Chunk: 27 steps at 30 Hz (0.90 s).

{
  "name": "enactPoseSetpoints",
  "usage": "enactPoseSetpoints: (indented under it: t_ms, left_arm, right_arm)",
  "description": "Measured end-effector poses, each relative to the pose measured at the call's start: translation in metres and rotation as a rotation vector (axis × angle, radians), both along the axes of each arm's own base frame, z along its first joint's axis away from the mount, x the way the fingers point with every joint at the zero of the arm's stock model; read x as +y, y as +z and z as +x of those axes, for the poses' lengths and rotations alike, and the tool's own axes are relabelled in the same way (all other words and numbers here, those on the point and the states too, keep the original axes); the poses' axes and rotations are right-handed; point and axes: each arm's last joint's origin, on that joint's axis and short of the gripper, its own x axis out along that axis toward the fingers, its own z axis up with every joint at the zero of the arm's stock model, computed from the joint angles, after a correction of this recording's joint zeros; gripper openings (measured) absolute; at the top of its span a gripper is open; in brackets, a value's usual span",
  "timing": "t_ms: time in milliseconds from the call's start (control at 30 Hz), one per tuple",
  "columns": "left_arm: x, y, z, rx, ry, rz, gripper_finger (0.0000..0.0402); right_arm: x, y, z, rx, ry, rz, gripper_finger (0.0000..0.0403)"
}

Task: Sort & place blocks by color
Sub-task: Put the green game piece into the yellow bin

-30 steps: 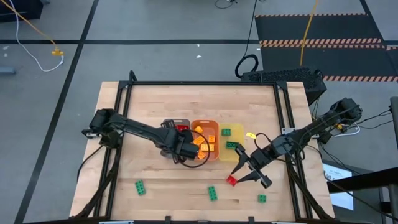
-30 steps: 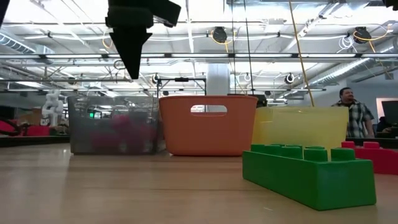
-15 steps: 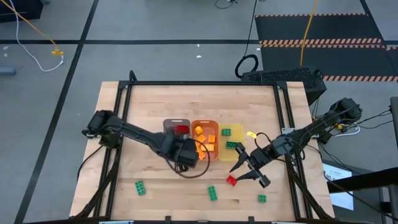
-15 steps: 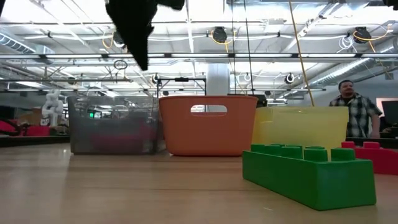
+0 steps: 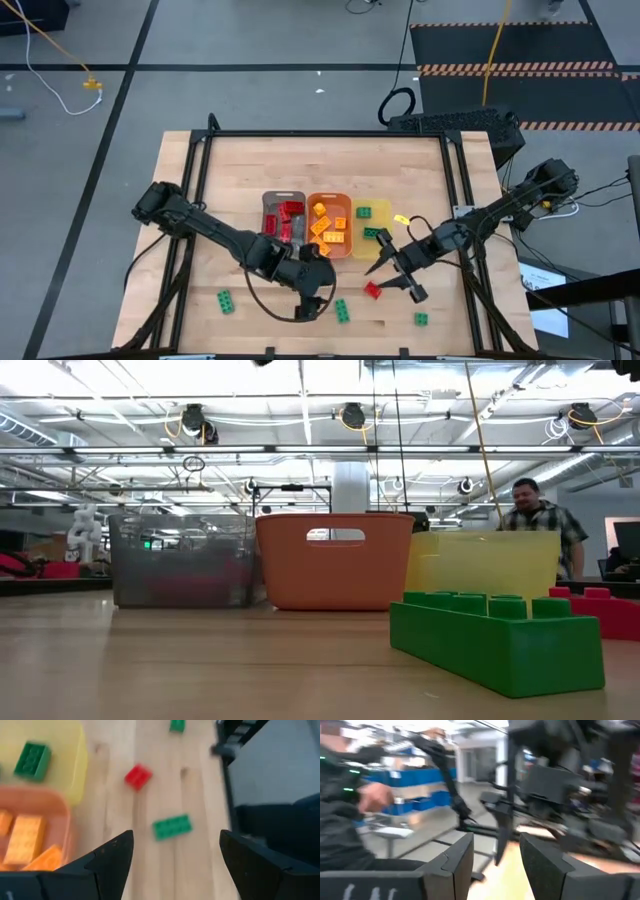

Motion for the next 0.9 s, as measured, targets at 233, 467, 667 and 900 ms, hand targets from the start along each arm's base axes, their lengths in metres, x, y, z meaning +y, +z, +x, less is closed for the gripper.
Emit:
enactPoseSetpoints:
  t_ms: [233, 467, 667, 900]
  left_arm:
    - [-0.004, 0.011, 0.010, -0.156, -0.040, -0.044, 0.0296]
    - [-0.001, 0.017, 0.027, -0.348, -0.004, 0.026, 0.0296]
    - [-0.002, 0.026, 0.033, -0.505, 0.066, 0.174, 0.0280]
    - [-0.003, 0.031, 0.033, -0.543, 0.017, 0.187, 0.0211]
  right_arm:
    - [0.012, 0.013, -0.011, -0.203, 0.258, -0.056, 0.0153]
    - [0.010, 0.026, -0.015, -0.360, 0.237, -0.031, 0.0153]
    - [0.006, 0.039, -0.020, -0.615, 0.139, -0.160, 0.0153]
    - [0.001, 0.037, -0.015, -0.466, -0.030, -0.021, 0.0153]
